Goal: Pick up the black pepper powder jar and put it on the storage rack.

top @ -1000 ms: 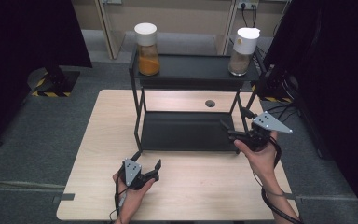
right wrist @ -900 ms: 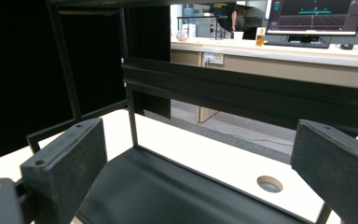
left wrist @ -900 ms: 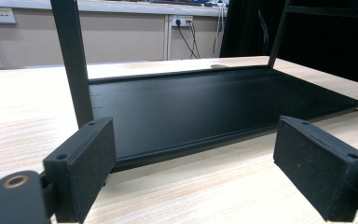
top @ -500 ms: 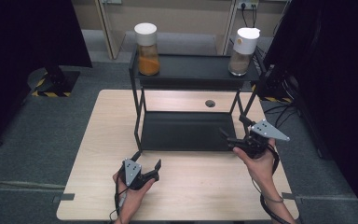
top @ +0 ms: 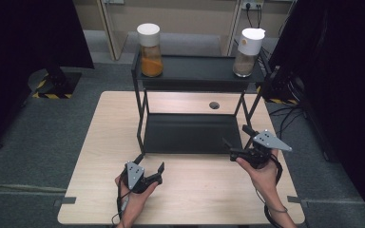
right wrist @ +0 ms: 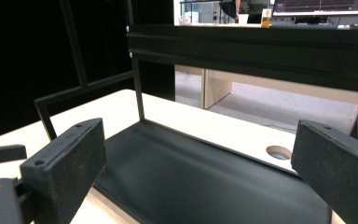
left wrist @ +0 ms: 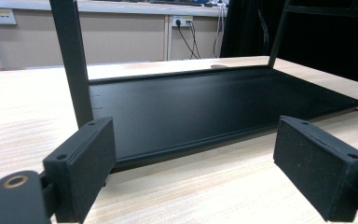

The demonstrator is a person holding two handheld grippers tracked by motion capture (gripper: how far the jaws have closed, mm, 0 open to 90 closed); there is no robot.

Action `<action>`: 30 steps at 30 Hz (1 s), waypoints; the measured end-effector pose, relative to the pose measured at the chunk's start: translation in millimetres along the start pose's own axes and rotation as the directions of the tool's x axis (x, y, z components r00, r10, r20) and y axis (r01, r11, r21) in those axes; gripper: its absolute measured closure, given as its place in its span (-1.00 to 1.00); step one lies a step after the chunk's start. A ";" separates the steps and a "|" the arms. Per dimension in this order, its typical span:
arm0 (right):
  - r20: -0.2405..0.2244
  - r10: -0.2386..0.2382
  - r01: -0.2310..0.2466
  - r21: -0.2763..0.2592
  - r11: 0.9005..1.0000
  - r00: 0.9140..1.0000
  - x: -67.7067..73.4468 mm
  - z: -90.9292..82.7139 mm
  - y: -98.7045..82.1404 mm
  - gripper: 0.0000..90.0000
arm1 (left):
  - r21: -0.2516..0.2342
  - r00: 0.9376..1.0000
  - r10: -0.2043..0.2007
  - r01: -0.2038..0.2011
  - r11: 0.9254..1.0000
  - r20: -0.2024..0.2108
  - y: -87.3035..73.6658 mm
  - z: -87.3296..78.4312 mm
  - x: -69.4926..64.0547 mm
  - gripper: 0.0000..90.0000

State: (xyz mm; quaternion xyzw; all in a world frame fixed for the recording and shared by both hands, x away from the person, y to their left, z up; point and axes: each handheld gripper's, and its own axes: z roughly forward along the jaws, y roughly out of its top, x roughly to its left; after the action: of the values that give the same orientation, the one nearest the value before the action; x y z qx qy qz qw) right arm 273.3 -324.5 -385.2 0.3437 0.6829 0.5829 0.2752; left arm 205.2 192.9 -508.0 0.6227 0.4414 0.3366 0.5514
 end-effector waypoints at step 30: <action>0.008 0.020 -0.021 0.083 0.996 1.000 10.1 -5.3 -50.5 -0.91 | -0.002 1.000 0.002 -0.002 1.000 -0.002 -0.3 0.0 -0.6 -0.72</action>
State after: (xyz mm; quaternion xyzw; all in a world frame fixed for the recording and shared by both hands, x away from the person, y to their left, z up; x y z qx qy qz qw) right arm 255.5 -324.0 -433.9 0.3637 0.7020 0.5557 0.2572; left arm 204.9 192.4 -508.3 0.6224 0.4408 0.3383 0.5512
